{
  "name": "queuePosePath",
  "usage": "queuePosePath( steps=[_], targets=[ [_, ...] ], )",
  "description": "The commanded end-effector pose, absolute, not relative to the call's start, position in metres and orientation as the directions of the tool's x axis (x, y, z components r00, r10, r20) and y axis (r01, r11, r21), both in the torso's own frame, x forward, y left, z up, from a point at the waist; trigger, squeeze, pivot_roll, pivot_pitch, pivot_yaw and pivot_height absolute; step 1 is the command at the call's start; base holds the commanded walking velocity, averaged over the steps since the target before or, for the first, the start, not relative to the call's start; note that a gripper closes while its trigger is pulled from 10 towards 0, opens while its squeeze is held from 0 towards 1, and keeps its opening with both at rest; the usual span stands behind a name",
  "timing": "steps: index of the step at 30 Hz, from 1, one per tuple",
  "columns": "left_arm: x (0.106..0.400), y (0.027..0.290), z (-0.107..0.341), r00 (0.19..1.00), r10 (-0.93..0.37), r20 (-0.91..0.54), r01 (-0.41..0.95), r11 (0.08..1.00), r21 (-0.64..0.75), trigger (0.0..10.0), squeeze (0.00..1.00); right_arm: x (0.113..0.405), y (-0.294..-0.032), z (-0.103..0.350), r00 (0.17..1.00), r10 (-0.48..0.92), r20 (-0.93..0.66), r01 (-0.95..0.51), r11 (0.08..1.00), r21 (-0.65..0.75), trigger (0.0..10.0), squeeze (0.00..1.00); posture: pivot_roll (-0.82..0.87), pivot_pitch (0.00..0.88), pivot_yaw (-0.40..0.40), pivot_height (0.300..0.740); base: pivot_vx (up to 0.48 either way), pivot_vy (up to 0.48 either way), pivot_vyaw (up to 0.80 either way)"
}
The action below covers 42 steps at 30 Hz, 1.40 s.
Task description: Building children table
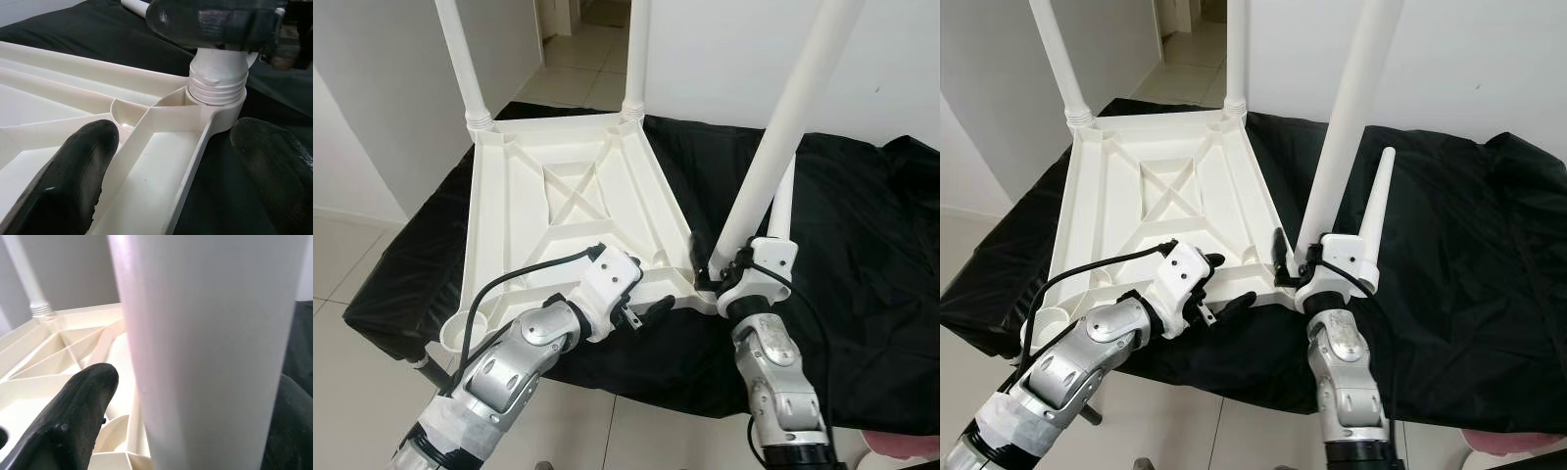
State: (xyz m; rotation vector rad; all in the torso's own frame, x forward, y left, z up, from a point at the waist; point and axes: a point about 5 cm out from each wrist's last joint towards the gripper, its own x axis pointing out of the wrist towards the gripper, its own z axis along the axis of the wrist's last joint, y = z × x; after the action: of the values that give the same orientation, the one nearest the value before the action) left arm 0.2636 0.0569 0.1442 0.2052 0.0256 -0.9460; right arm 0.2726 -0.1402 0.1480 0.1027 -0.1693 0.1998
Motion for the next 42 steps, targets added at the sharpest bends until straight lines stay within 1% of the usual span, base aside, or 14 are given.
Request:
queuePosePath(
  steps=[1, 2, 5, 7, 10, 15, 17, 27, 28, 29, 30, 34, 39, 42],
  targets=[
    [0.26, 0.056, 0.144, 0.524, -0.842, -0.13, 0.849, 0.503, 0.163, 10.0, 0.0, 0.272, -0.14, 0.144, 0.959, 0.226, 0.169, -0.243, 0.967, 0.082, 10.0, 0.0, -0.06, 0.0, -0.009, 0.74, 0.0, 0.0, 0.0],
    [0.26, 0.056, 0.144, 0.522, -0.843, -0.13, 0.85, 0.501, 0.164, 10.0, 0.0, 0.273, -0.143, 0.144, 0.946, 0.282, 0.161, -0.294, 0.954, 0.053, 10.0, 0.0, -0.06, 0.0, -0.01, 0.74, 0.0, 0.0, 0.0],
    [0.26, 0.056, 0.145, 0.521, -0.844, -0.13, 0.851, 0.499, 0.165, 10.0, 0.0, 0.275, -0.146, 0.143, 0.935, 0.318, 0.155, -0.325, 0.945, 0.021, 10.0, 0.0, -0.07, 0.0, -0.007, 0.74, 0.0, 0.0, 0.0],
    [0.261, 0.056, 0.146, 0.518, -0.846, -0.13, 0.852, 0.496, 0.166, 10.0, 0.0, 0.282, -0.155, 0.141, 0.902, 0.414, 0.119, -0.41, 0.91, -0.057, 10.0, 0.0, -0.07, 0.0, -0.005, 0.74, 0.0, 0.0, 0.0],
    [0.261, 0.056, 0.146, 0.516, -0.847, -0.129, 0.853, 0.494, 0.167, 10.0, 0.0, 0.288, -0.163, 0.138, 0.876, 0.474, 0.087, -0.466, 0.88, -0.095, 10.0, 0.0, -0.07, 0.0, -0.005, 0.74, 0.0, 0.0, 0.0],
    [0.261, 0.056, 0.146, 0.516, -0.847, -0.129, 0.853, 0.494, 0.167, 10.0, 0.0, 0.291, -0.165, 0.137, 0.868, 0.491, 0.075, -0.481, 0.869, -0.113, 10.0, 0.0, -0.07, 0.0, -0.003, 0.74, 0.0, 0.0, 0.0],
    [0.261, 0.055, 0.146, 0.515, -0.847, -0.13, 0.853, 0.493, 0.168, 10.0, 0.0, 0.296, -0.169, 0.135, 0.851, 0.522, 0.054, -0.513, 0.85, -0.12, 0.0, 0.0, -0.06, 0.0, -0.005, 0.74, 0.0, 0.0, 0.0],
    [0.259, 0.058, 0.146, 0.524, -0.841, -0.133, 0.849, 0.501, 0.168, 10.0, 0.0, 0.294, -0.175, 0.126, 0.847, 0.531, 0.022, -0.528, 0.845, -0.09, 0.0, 0.0, -0.05, 0.003, -0.007, 0.74, 0.0, 0.0, 0.0],
    [0.259, 0.058, 0.147, 0.524, -0.841, -0.133, 0.848, 0.502, 0.169, 10.0, 0.0, 0.294, -0.176, 0.126, 0.854, 0.52, 0.026, -0.517, 0.852, -0.084, 4.2, 0.0, -0.05, 0.008, -0.007, 0.74, 0.0, 0.0, 0.0],
    [0.259, 0.058, 0.147, 0.524, -0.841, -0.133, 0.848, 0.502, 0.169, 10.0, 0.0, 0.294, -0.176, 0.126, 0.854, 0.52, 0.026, -0.517, 0.852, -0.084, 4.2, 0.0, -0.05, 0.008, -0.007, 0.74, 0.0, 0.0, 0.0],
    [0.258, 0.059, 0.147, 0.525, -0.84, -0.133, 0.848, 0.503, 0.167, 10.0, 0.0, 0.293, -0.176, 0.126, 0.863, 0.504, 0.031, -0.501, 0.863, -0.071, 10.0, 0.0, -0.05, 0.016, -0.005, 0.74, 0.0, 0.0, 0.0],
    [0.258, 0.06, 0.146, 0.527, -0.839, -0.137, 0.847, 0.505, 0.166, 10.0, 0.0, 0.292, -0.176, 0.125, 0.88, 0.474, 0.037, -0.472, 0.88, -0.048, 10.0, 0.0, -0.05, 0.013, -0.004, 0.74, 0.0, 0.0, 0.0],
    [0.258, 0.061, 0.146, 0.529, -0.837, -0.14, 0.846, 0.507, 0.163, 10.0, 0.0, 0.287, -0.175, 0.119, 0.94, 0.339, 0.033, -0.34, 0.94, 0.02, 10.0, 0.0, -0.05, 0.023, -0.004, 0.74, 0.0, 0.0, 0.0],
    [0.258, 0.06, 0.146, 0.529, -0.837, -0.141, 0.846, 0.507, 0.164, 10.0, 0.0, 0.285, -0.174, 0.12, 0.955, 0.294, 0.037, -0.294, 0.955, 0.02, 10.0, 0.0, -0.05, 0.023, -0.008, 0.74, 0.0, 0.0, 0.0]
  ],
)
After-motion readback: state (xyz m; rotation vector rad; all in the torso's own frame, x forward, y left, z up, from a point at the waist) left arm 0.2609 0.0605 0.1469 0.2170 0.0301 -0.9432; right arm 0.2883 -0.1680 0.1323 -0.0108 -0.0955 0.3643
